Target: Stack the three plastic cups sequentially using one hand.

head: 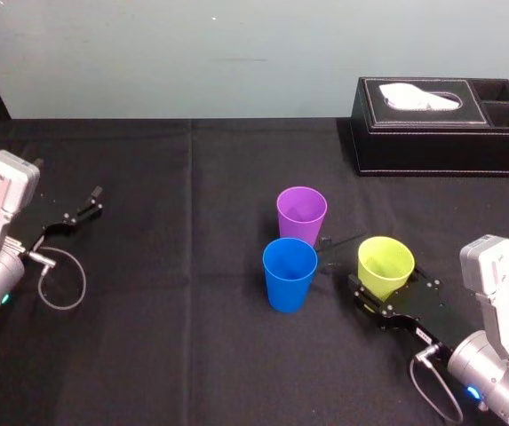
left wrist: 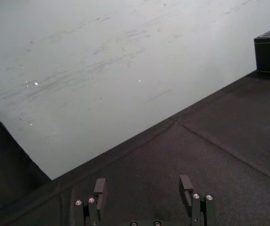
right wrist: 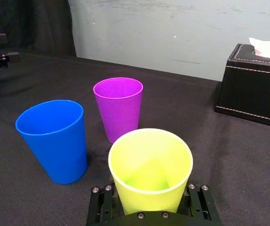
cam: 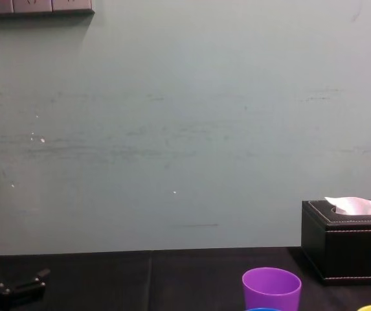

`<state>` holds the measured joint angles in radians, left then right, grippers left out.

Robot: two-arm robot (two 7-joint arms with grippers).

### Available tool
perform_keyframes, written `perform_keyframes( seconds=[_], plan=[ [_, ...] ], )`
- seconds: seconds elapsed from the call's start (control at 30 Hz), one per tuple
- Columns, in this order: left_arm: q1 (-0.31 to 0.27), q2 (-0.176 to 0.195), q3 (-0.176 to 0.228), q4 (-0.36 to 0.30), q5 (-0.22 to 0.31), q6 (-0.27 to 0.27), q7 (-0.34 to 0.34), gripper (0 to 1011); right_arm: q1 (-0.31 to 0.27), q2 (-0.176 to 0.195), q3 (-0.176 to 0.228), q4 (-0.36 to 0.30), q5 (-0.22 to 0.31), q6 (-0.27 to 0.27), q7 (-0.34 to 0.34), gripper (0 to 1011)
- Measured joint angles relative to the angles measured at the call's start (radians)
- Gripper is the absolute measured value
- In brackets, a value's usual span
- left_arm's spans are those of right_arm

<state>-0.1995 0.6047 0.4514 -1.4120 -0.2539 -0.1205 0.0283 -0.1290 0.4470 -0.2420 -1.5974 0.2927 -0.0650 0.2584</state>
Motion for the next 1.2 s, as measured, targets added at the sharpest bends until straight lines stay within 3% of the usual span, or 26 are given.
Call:
perform_keyframes(
  seconds=[0.4, 0.63, 0.93, 1.2],
  plan=[
    [0.0, 0.0, 0.0, 0.0, 0.0, 0.0, 0.0, 1011, 0.0, 0.001, 0.0, -0.001, 0.001, 0.0, 0.0, 711],
    [0.0, 0.0, 0.0, 0.0, 0.0, 0.0, 0.0, 1011, -0.004, -0.002, 0.027, -0.03, 0.005, 0.013, 0.024, 711],
    [0.0, 0.0, 0.0, 0.0, 0.0, 0.0, 0.0, 1011, 0.037, -0.011, 0.039, -0.068, 0.006, 0.075, 0.059, 711],
    [0.0, 0.0, 0.0, 0.0, 0.0, 0.0, 0.0, 1011, 0.103, -0.006, 0.025, -0.086, 0.026, 0.148, 0.096, 711]
  ],
)
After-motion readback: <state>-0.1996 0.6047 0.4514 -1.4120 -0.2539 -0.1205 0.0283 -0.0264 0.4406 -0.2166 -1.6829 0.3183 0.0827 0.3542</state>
